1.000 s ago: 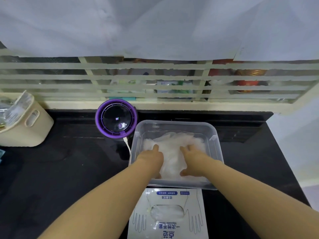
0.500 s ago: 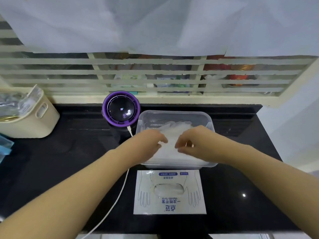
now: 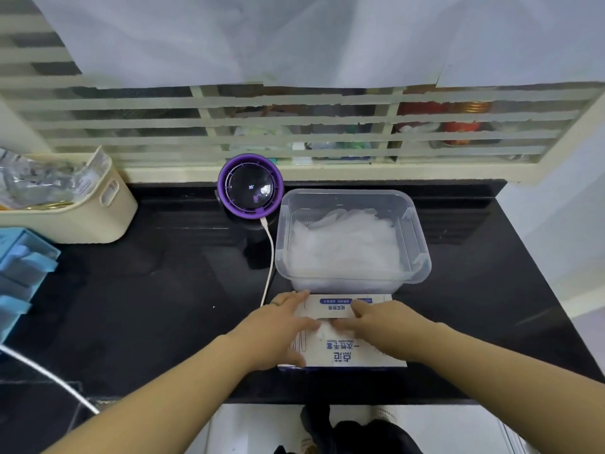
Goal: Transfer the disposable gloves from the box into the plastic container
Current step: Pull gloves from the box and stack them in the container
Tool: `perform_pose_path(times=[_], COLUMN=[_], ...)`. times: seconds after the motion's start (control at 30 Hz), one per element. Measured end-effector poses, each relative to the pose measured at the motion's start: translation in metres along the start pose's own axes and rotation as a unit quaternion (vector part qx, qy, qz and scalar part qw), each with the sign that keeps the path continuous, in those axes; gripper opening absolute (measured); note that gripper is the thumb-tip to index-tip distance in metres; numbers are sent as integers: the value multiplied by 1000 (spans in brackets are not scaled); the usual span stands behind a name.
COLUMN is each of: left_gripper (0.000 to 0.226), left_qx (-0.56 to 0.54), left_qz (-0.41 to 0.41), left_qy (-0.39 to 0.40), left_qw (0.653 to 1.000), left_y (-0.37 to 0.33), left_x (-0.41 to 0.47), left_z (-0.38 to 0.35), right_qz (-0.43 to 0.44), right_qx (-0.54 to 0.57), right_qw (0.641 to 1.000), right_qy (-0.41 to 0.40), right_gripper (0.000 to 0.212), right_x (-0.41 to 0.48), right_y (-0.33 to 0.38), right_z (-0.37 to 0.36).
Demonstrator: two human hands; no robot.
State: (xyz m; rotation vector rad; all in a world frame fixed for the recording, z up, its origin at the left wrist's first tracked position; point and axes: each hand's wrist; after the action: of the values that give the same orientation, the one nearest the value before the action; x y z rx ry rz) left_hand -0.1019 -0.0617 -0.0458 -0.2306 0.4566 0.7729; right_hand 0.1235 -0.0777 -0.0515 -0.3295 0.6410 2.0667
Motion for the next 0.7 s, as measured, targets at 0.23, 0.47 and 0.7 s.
perform_pose_path(times=[0.23,0.47,0.7], left_gripper=[72,82,90], left_qx=[22,45,79], left_qz=[4,24,34], left_qy=[11,3,15], left_qw=[1000,999,996], left_y=[-5,-8,-9], left_x=[0,3,3], left_z=[5,5,9], right_qz=[55,119,110], right_qx=[9,64,191], right_qw=[997,961,921], right_qy=[-61,-242,-321], right_gripper=[28,16,14], right_x=[25,15,-8], right_y=[2,5,20], right_z=[-7,-8,28])
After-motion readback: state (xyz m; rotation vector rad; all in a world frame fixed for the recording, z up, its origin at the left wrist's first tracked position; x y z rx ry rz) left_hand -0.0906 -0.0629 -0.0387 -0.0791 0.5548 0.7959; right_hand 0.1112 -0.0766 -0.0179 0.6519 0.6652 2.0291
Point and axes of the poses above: each hand's wrist, its own x-axis towards the middle knuckle, its own z-axis out of the back of the hand, y = z × x, and after that the axes turned 14 degrees about x, right-handed
